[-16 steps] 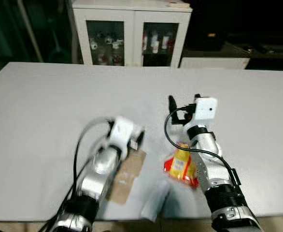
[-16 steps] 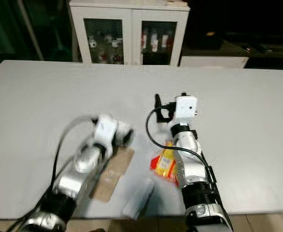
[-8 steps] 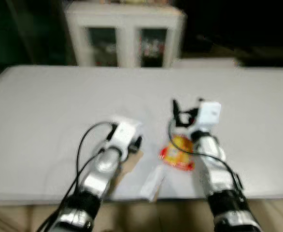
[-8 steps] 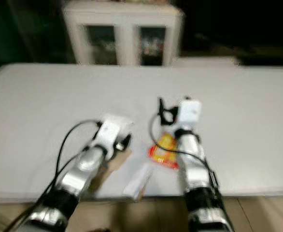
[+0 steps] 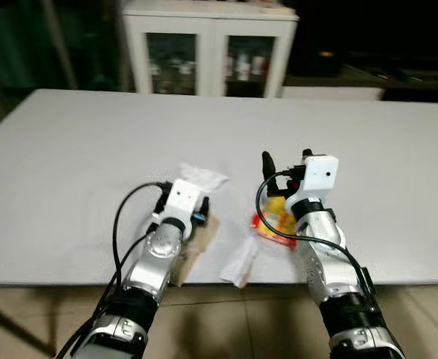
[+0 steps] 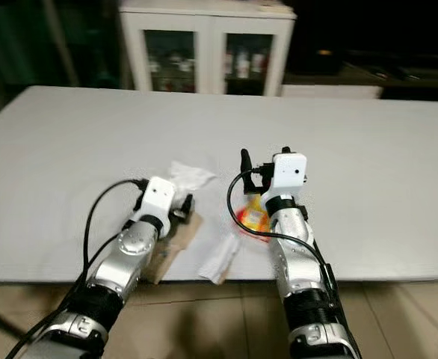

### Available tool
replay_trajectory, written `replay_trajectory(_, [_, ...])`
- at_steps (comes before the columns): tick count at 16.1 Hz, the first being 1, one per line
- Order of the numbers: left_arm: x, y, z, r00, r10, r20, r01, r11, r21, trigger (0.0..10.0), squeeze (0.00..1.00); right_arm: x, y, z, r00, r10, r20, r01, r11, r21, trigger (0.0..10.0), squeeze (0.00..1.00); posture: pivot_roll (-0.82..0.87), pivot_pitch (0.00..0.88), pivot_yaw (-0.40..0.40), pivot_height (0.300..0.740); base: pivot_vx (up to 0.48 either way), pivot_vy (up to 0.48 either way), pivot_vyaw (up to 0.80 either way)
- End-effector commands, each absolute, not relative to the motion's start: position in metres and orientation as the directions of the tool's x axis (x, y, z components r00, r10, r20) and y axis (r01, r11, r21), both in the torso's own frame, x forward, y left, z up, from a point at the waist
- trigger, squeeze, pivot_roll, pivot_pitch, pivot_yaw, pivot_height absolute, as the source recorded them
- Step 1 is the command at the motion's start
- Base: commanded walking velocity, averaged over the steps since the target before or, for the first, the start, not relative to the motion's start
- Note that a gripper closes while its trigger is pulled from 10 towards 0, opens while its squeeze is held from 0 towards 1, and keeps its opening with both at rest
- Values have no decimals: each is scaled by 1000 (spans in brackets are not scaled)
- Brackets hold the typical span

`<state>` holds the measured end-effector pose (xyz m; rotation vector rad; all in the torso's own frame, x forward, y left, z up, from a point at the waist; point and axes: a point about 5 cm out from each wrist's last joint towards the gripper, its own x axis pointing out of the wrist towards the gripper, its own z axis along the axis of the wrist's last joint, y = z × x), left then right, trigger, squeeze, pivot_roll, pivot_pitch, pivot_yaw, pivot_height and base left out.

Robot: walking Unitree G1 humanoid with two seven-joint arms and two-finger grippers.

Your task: Picking trash to rubbish bin

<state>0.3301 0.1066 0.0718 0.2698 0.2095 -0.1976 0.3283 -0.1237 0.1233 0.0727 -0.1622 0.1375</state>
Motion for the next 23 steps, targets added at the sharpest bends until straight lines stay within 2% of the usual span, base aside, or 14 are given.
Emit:
replay_trajectory(1, [335, 106, 81, 968, -160, -191, 206, 946, 251, 10000, 0, 328, -129, 125, 979, 118, 165, -129, 990, 62, 10000, 0, -26, 0, -24, 740, 262, 0, 0])
replay_trajectory(7, [341, 111, 93, 989, -100, -108, 128, 948, 290, 10000, 0, 327, -129, 123, 981, 126, 151, -136, 989, 61, 10000, 0, -23, 12, -30, 740, 0, 0, 0])
replay_trajectory(14, [348, 123, 105, 998, -33, -47, 44, 963, 264, 10000, 0, 329, -127, 124, 980, 131, 149, -142, 988, 65, 10000, 0, -17, 13, -31, 740, 0, 0, 0])
replay_trajectory(23, [347, 122, 106, 999, -39, -34, 46, 964, 262, 10000, 0, 327, -125, 122, 979, 143, 148, -154, 986, 64, 10000, 0, -19, 0, -21, 740, 322, 0, 0])
